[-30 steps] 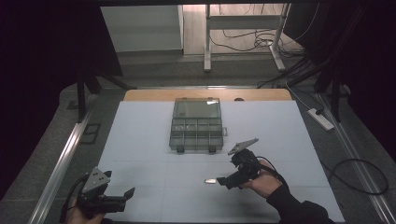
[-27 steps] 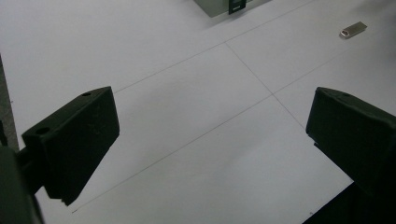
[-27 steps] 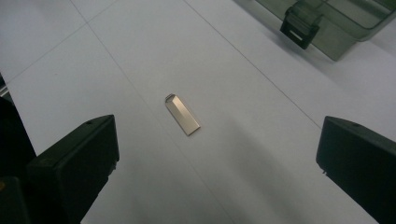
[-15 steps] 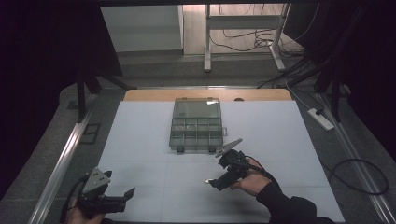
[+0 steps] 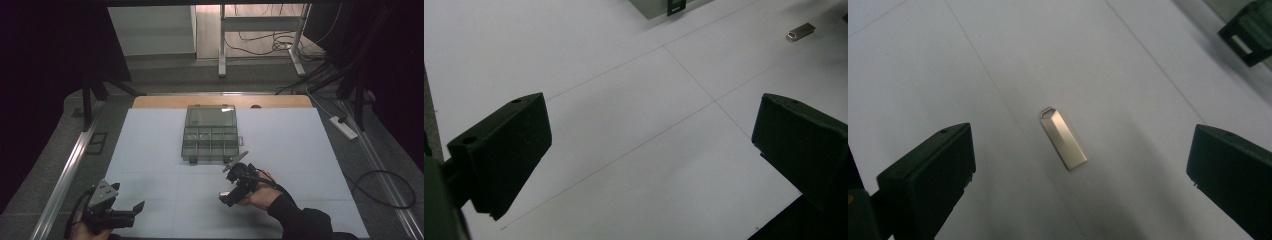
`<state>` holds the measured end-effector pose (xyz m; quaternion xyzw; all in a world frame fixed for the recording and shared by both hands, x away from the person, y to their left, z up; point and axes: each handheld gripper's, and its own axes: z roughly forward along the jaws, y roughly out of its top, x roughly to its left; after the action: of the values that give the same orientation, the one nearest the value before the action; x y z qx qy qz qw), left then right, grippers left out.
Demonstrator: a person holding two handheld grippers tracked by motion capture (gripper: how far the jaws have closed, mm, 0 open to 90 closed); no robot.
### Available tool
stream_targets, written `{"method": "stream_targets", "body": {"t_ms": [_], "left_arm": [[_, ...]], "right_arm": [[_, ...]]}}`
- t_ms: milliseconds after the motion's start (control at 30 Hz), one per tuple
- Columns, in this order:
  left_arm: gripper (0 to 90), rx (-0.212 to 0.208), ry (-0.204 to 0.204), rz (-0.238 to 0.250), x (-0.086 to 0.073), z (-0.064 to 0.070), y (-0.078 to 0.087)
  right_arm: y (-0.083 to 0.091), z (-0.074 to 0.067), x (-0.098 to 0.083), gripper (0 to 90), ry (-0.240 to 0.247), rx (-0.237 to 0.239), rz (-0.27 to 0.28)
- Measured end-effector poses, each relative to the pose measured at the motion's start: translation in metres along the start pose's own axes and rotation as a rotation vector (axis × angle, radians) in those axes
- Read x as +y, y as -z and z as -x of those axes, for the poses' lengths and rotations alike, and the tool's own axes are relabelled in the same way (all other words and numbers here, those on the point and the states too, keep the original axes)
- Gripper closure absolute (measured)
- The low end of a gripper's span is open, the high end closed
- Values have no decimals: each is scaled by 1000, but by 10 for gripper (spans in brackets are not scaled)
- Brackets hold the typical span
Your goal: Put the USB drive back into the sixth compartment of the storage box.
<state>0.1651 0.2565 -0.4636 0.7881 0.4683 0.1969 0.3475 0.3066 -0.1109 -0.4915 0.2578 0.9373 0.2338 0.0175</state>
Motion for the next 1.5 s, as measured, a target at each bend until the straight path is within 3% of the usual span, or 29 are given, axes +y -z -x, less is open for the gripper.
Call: {"method": "stream_targets", "body": {"t_ms": [300,467,567,633,833,867,933,967,1000,1267,1500], "left_arm": [[28,-3,0,2,0,0,0],[28,-3,-2,3,0,0,0],[28,-2,-5,3,0,0,0],[28,-3,-6,2,0,0,0],[28,-2,-11,2,0,1,0],[28,-2,-11,2,0,1,0],[28,-2,-12,2,0,1,0],[28,-2,-12,2,0,1,0],[28,-1,-13,2,0,1,0],[28,-1,-15,3,0,1,0],[28,-2,-15,3,0,1,0]], "right_arm": [[-17,-3,1,2,28,-9,-62],[-25,-4,1,59,38,-13,-89],[-26,-7,1,112,74,-46,-94],[-25,-8,0,168,103,-73,-92],[-19,-11,0,505,189,-31,-71],[-19,-12,0,594,205,-24,-73],[-18,-12,0,690,203,-17,-72],[-18,-12,0,690,203,-17,-72],[-17,-11,0,783,202,-15,-74],[-17,-11,1,786,194,-17,-75],[-9,-6,3,786,157,-3,-29]]}}
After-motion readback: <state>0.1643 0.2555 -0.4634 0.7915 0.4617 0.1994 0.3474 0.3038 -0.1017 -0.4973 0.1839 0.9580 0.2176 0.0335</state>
